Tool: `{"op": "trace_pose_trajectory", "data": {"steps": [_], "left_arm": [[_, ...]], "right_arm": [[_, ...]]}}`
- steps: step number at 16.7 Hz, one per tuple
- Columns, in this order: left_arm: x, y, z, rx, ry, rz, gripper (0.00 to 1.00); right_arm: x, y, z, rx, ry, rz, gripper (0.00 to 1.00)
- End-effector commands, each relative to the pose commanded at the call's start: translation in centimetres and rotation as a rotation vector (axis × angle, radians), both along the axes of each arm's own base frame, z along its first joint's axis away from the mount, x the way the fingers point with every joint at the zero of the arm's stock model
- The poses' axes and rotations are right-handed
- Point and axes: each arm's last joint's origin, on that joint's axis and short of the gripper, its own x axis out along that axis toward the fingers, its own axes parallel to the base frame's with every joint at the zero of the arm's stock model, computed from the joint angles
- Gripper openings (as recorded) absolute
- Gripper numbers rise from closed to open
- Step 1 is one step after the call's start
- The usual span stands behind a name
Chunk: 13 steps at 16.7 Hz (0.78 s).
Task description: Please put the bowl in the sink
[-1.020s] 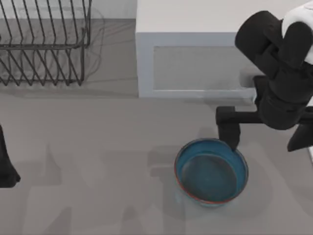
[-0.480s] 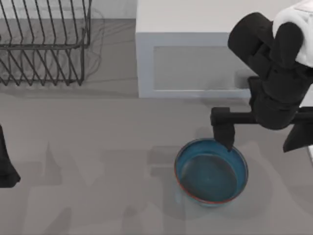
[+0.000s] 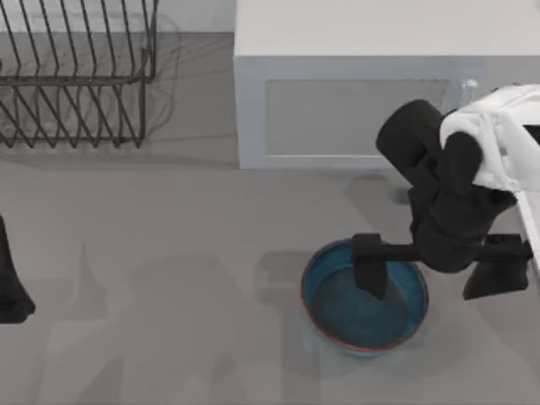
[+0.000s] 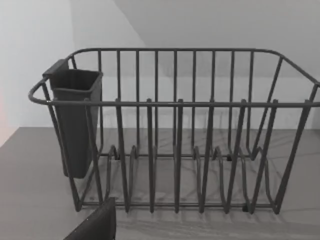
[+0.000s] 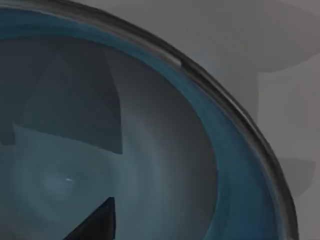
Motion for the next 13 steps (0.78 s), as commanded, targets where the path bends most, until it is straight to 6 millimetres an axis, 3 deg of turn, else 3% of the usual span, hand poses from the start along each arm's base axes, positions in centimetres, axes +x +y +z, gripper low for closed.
{"op": "trace_pose_trajectory", "data": {"steps": [2,6,13], "left_arm": [[0.00,0.00,0.00,0.000,0.000,0.000,1.00],[0.00,0.00,0.00,0.000,0.000,0.000,1.00],[0.00,0.00,0.00,0.000,0.000,0.000,1.00]], "right_arm": [[-0.18,-0.08,-1.07,-0.003,0.005,0.000,1.00],[-0.20,-0.08,-1.15,-0.003,0.005,0.000,1.00],[-0.20,-0.08,-1.15,-0.003,0.005,0.000,0.47]]}}
